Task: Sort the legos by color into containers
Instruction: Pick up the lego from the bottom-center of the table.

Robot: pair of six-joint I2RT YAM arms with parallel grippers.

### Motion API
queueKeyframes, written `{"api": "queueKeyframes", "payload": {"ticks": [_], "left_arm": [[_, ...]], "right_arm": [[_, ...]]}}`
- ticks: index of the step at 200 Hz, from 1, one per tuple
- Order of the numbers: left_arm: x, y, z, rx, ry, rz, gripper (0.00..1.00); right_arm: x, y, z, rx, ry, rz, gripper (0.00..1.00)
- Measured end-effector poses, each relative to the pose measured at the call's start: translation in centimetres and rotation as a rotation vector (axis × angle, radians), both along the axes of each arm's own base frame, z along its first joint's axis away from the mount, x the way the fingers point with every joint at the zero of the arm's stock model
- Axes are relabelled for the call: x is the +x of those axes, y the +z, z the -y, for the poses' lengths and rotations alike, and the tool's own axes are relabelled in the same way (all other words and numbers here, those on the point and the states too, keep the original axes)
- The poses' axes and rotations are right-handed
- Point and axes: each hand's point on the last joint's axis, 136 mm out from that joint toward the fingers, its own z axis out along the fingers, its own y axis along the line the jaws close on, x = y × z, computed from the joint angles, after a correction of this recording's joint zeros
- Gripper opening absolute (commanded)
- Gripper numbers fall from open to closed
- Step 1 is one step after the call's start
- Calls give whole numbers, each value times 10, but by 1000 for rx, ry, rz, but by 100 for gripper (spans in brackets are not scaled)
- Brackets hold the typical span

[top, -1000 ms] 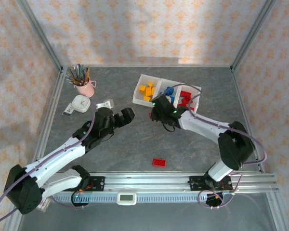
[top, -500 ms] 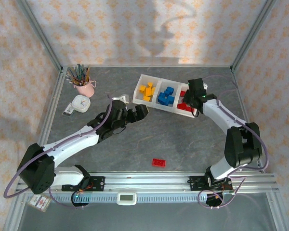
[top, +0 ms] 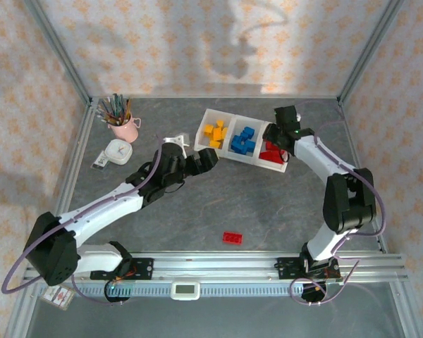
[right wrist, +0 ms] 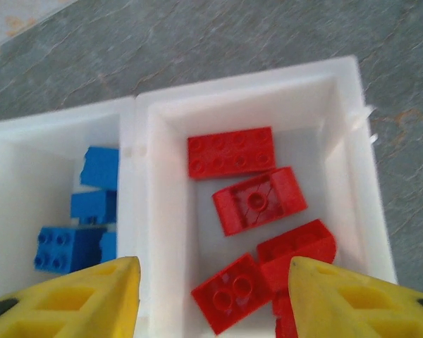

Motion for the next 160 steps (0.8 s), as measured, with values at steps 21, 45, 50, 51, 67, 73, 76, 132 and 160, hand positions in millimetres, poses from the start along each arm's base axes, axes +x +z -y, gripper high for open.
{"api": "queueKeyframes", "payload": {"ticks": [21,45,50,51,67,73,76,132,160], "left_arm": [[-7,6,-7,-9,9,19,99],[-17,1,-18,3,26,17,99],[-20,-2,-21,7,28,13,99],[-20,-2,-21,8,29,12,99],[-29,-12,-29,22,35,-4,99],[-33,-15,-32,28,36,-12,99],[-35,-17,-34,31,38,-16,99],[-61,-35,-59,47,75,-41,99],[-71,-45,-69,44,94,-64,99]], "right_arm": [[-20,1,-20,14,67,-23,63],[-51,2,-43,16,141,-55,66],[-59,1,-47,14,155,-65,66],[-60,1,-48,14,158,-67,66],[-85,-2,-58,11,190,-96,70],[-96,-4,-62,6,202,-110,71],[-101,-6,-63,0,208,-118,71],[-200,-45,-107,-51,327,-281,80],[-243,-61,-122,-79,352,-347,85]]}}
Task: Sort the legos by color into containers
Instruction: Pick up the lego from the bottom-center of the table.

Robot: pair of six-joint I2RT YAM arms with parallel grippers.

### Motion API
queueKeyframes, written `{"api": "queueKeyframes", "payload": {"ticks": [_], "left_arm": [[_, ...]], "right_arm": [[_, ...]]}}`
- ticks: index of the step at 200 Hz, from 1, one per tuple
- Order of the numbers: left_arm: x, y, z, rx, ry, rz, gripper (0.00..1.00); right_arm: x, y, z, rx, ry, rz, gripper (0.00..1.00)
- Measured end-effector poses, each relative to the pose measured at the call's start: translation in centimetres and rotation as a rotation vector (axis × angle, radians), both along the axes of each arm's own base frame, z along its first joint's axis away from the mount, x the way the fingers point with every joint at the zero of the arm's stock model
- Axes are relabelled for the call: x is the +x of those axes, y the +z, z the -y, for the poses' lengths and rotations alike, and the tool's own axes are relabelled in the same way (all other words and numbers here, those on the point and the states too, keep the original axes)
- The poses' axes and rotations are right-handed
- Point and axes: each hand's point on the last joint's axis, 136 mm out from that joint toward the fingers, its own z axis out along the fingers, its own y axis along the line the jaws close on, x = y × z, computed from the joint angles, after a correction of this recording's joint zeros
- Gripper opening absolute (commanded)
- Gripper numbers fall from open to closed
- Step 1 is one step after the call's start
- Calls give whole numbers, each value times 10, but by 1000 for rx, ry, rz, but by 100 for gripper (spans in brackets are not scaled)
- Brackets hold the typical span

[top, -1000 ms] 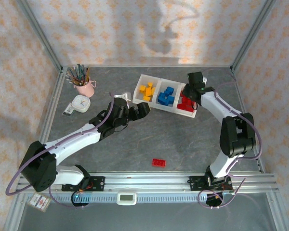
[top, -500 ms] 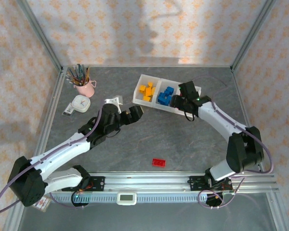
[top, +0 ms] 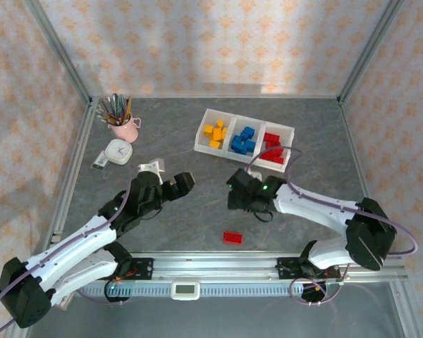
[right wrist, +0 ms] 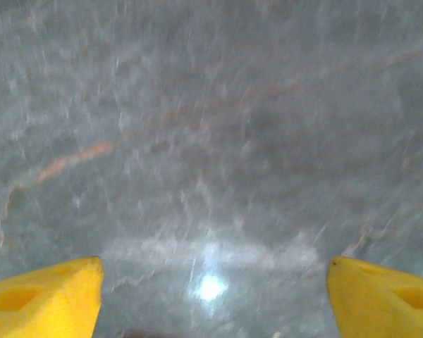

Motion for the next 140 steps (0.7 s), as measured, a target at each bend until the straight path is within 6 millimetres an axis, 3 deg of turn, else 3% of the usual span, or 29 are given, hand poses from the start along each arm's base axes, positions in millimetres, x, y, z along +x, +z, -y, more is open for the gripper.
{"api": "queueKeyframes", "payload": {"ticks": [35,75,100,140], "left_arm": [[-9,-10,-8,2,17,-22,99],[-12,-15,-14,14,37,-41,99],[-13,-14,-16,11,44,-37,99],[-16,-20,-18,15,47,-46,99]], "right_arm": [[-41,-12,-18,12,17,-45,92],[-69,-23,-35,21,19,-82,97],[-79,-35,-45,15,20,-105,97],[-83,-52,-43,-32,-4,-132,92]]}}
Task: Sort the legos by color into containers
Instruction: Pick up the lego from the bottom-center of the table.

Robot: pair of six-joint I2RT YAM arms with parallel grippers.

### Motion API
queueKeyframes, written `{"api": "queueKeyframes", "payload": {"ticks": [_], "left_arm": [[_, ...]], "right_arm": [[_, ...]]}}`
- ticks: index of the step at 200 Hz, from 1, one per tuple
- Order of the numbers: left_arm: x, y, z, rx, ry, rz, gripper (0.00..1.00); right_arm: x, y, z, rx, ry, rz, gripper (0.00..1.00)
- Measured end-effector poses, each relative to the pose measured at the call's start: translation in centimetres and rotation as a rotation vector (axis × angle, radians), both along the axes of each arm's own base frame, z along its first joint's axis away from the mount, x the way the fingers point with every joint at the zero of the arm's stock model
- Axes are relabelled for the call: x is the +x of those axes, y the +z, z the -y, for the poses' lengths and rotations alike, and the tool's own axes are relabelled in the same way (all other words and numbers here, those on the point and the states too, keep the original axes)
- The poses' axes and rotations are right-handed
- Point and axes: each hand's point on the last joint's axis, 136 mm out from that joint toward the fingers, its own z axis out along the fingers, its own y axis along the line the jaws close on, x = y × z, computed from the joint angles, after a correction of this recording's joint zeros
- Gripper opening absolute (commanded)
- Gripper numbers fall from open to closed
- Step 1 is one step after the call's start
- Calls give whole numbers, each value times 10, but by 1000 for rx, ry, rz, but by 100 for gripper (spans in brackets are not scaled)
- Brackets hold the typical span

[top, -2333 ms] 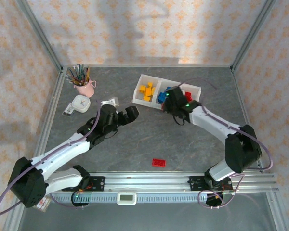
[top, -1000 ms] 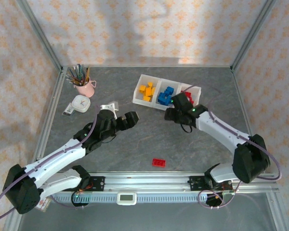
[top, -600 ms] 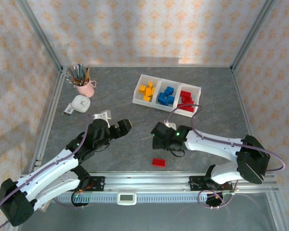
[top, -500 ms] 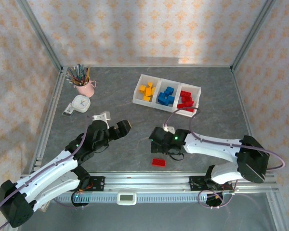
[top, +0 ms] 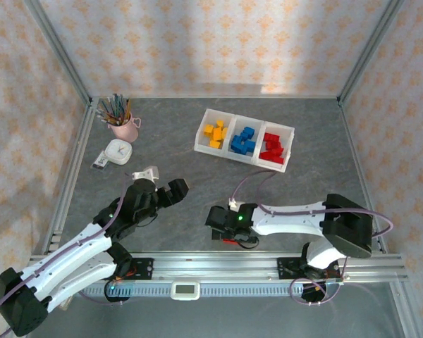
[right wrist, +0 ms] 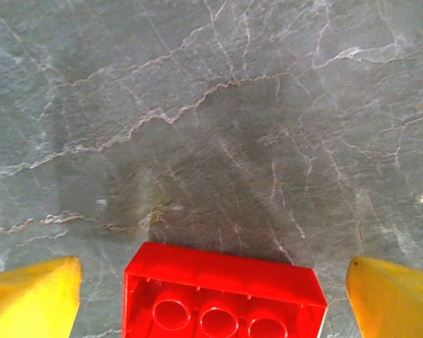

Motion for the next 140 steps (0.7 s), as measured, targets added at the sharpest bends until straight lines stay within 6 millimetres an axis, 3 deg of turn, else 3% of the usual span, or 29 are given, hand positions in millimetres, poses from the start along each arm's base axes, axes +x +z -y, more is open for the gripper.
{"api": "queueKeyframes", "payload": {"ticks": [50,101,140], "left_arm": [[-1,-4,-1,5,0,-7,99],[-1,-4,-1,5,1,-7,99],[0,-5,-2,8,7,-11,99]], "right_arm": [[0,-11,0,-30,7,-9,75],[1,-10,2,-46,27,-4,55],[11,2,-9,-16,44,27,53]]}}
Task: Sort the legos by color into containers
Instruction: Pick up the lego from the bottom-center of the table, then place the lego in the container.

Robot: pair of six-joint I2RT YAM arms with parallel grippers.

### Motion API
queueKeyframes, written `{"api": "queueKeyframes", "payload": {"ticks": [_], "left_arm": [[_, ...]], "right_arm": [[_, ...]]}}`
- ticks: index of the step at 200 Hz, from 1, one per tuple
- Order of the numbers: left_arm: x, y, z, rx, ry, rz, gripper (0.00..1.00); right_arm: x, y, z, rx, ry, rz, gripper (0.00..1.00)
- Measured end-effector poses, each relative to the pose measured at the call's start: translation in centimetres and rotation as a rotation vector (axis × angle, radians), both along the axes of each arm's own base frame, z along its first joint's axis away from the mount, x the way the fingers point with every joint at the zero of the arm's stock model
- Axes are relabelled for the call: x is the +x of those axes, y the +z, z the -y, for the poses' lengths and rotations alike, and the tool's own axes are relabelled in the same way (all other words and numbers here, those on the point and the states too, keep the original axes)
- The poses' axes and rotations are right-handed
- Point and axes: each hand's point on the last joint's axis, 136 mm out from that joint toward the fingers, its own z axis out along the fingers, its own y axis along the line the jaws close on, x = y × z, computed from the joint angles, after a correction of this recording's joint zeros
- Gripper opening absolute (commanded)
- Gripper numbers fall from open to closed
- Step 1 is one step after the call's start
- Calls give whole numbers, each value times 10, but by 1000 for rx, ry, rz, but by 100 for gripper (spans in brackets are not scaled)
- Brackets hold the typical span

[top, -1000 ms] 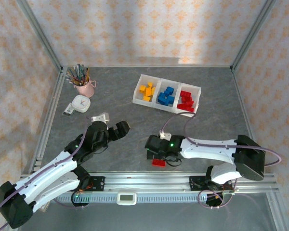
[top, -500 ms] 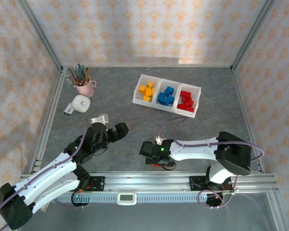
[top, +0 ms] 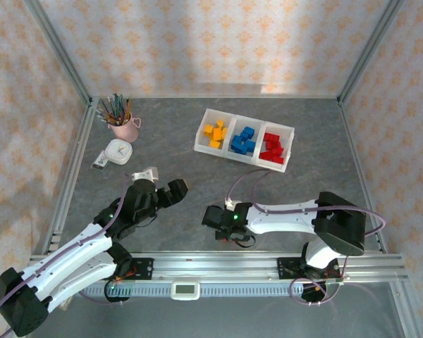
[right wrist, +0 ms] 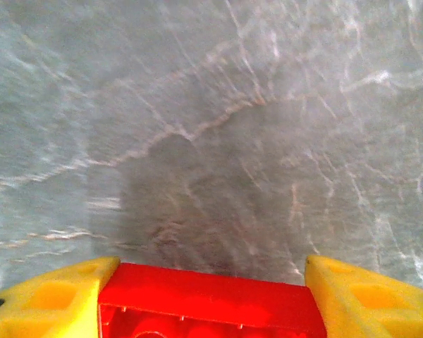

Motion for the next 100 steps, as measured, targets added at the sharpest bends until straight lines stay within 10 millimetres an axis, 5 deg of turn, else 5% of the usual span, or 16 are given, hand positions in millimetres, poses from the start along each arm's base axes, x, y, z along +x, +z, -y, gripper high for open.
{"api": "queueKeyframes", "payload": {"ticks": [26,54,100], "left_arm": [[2,-4,2,11,-1,-12,99],[10,-6,5,20,2,-22,99],[36,17,25,12,-22,21,99]], "right_arm": [[27,21,0,47,-28,50,53],[80,55,18,64,-104,153,54],[179,106,87,26,-276,342,57]]}}
